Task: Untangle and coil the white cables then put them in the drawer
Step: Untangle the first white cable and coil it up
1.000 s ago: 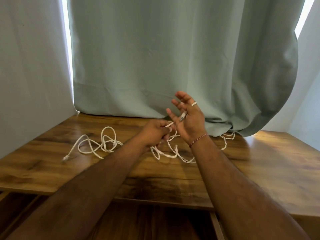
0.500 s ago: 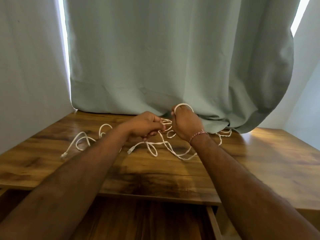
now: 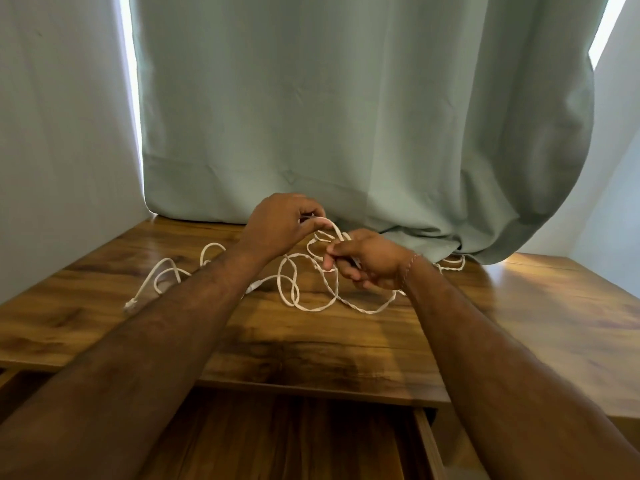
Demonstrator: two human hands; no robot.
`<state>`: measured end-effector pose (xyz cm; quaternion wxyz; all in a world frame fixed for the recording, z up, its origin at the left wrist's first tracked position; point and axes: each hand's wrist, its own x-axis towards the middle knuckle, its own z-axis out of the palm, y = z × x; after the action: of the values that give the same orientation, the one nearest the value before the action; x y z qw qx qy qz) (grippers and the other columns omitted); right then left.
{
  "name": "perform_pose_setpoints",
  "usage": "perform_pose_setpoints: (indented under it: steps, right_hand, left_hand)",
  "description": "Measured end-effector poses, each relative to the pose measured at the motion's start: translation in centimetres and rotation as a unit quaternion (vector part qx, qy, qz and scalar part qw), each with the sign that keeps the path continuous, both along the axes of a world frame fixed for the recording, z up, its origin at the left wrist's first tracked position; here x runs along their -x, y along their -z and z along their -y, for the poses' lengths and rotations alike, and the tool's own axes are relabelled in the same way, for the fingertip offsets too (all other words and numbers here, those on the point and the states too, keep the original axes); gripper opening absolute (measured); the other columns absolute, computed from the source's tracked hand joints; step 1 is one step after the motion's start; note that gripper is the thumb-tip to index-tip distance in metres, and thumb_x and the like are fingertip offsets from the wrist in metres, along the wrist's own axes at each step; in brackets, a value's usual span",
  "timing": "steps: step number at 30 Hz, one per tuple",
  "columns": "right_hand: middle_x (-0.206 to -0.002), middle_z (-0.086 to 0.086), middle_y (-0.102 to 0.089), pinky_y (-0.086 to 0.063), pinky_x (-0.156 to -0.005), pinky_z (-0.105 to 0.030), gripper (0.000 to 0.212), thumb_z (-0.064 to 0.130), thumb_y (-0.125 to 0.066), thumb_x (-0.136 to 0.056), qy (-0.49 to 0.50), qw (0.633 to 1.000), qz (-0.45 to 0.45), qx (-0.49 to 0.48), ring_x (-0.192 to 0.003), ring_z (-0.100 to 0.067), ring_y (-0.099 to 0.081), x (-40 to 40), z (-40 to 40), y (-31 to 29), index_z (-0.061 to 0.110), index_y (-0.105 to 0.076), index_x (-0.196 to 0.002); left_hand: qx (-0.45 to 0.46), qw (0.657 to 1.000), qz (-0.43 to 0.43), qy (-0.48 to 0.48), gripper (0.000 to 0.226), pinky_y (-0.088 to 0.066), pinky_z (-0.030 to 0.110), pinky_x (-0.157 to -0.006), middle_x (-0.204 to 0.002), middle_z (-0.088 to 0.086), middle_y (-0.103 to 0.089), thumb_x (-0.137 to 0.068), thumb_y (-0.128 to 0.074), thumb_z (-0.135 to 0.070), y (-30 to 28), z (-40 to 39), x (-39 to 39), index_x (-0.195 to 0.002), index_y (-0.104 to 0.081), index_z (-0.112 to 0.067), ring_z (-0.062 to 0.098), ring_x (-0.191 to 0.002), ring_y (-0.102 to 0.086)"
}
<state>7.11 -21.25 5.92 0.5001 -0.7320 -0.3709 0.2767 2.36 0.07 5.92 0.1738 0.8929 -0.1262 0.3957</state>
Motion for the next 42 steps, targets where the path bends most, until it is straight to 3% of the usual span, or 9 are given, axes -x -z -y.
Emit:
perform_pose_setpoints:
  steps: [7, 12, 14, 18, 21, 24, 27, 35, 42]
  right_hand:
    - [-0.077, -0.018, -0.075, -0.061, -0.049, -0.029, 0.034, 0.03, -0.058, -0.098, -0.168, 0.928, -0.22, -0.248, -0.039, -0.01, -0.06, 0.2, -0.3, 0.7, -0.001, -0.073, -0.098]
    - [-0.093, -0.015, -0.078, -0.065, -0.066, -0.034, 0.032, 0.026, -0.054, -0.101, -0.105, 0.876, -0.214, -0.418, -0.064, -0.015, -0.073, 2.2, -2.3, -0.3, 0.002, -0.076, -0.103]
    - [-0.099, -0.015, -0.078, -0.064, -0.073, -0.034, 0.039, 0.023, -0.04, -0.107, -0.039, 0.857, -0.19, -0.478, -0.079, -0.018, -0.076, 2.7, -2.8, -1.4, 0.002, -0.073, -0.109]
    - [-0.116, -0.016, -0.074, -0.056, -0.102, -0.043, 0.031, 0.016, -0.041, -0.108, 0.098, 0.854, -0.087, -0.503, -0.11, -0.028, -0.072, 1.6, -3.1, -2.9, 0.003, -0.067, -0.119]
    - [-0.113, -0.009, -0.076, -0.052, -0.108, -0.043, 0.027, 0.014, -0.048, -0.106, 0.241, 0.891, 0.172, -0.345, -0.11, -0.02, -0.073, -0.2, -1.9, -1.5, 0.008, -0.071, -0.118]
    - [-0.098, -0.004, -0.074, -0.055, -0.089, -0.041, 0.03, 0.028, -0.048, -0.107, 0.296, 0.839, 0.449, -0.086, -0.096, -0.02, -0.069, -1.4, -0.1, 0.4, 0.012, -0.073, -0.109]
    - [-0.082, -0.006, -0.064, -0.043, -0.064, -0.036, 0.038, 0.039, -0.043, -0.108, 0.277, 0.783, 0.553, 0.066, -0.081, -0.03, -0.064, -1.1, 0.5, 1.9, 0.012, -0.063, -0.09]
    - [-0.075, 0.003, -0.048, -0.035, -0.065, -0.035, 0.048, 0.053, -0.031, -0.107, 0.219, 0.773, 0.568, 0.179, -0.075, -0.026, -0.052, 0.0, 0.2, 1.0, 0.018, -0.046, -0.078]
    - [-0.069, 0.0, -0.066, -0.044, -0.066, -0.031, 0.055, 0.048, -0.037, -0.11, 0.139, 0.942, 0.306, 0.019, -0.059, -0.006, -0.059, 0.1, 0.4, 0.5, 0.012, -0.063, -0.076]
  left_hand:
    - [0.241, 0.956, -0.099, 0.135, 0.028, -0.049, 0.028, -0.063, -0.07, 0.004, -0.071, -0.102, -0.063, -0.03, 0.4, 3.9, -0.1, -0.087, -0.077, -0.012, 0.009, -0.064, -0.064]
    - [0.555, 0.759, -0.186, 0.286, 0.03, -0.049, 0.023, -0.046, -0.06, 0.002, -0.061, -0.107, -0.044, -0.011, 0.9, 7.1, 1.2, -0.091, -0.069, -0.011, 0.011, -0.047, -0.058]
    - [0.551, 0.745, -0.236, 0.293, 0.031, -0.043, 0.024, -0.046, -0.06, 0.003, -0.055, -0.109, -0.043, -0.017, 2.4, 7.0, 1.1, -0.089, -0.067, -0.013, 0.011, -0.043, -0.042]
    - [0.471, 0.783, -0.301, 0.274, 0.039, -0.027, 0.023, -0.043, -0.061, 0.007, -0.046, -0.11, -0.044, -0.034, 4.6, 5.6, 0.7, -0.088, -0.071, -0.015, 0.013, -0.044, -0.026]
    - [0.34, 0.877, -0.279, 0.194, 0.039, -0.031, 0.025, -0.047, -0.053, -0.003, -0.048, -0.11, -0.046, -0.032, 3.7, 4.8, 0.9, -0.09, -0.069, -0.007, 0.011, -0.044, -0.036]
    - [0.184, 0.941, -0.252, 0.13, 0.035, -0.038, 0.029, -0.058, -0.053, -0.012, -0.055, -0.106, -0.055, -0.034, 2.7, 3.5, 1.2, -0.081, -0.072, -0.017, 0.005, -0.05, -0.046]
    - [0.123, 0.952, -0.253, 0.118, 0.027, -0.043, 0.03, -0.064, -0.066, -0.009, -0.063, -0.102, -0.061, -0.033, 1.6, 2.7, 1.6, -0.085, -0.076, -0.019, 0.006, -0.061, -0.054]
    - [-0.004, 0.976, -0.215, 0.021, 0.019, -0.049, 0.029, -0.07, -0.082, -0.015, -0.07, -0.084, -0.08, -0.049, -1.2, 1.3, 1.5, -0.084, -0.076, -0.03, 0.005, -0.08, -0.064]
    - [-0.109, 0.985, -0.088, -0.097, 0.04, -0.04, 0.028, -0.063, -0.077, -0.013, -0.063, -0.085, -0.062, -0.074, -2.5, 0.9, 1.3, -0.086, -0.07, -0.034, 0.009, -0.074, -0.058]
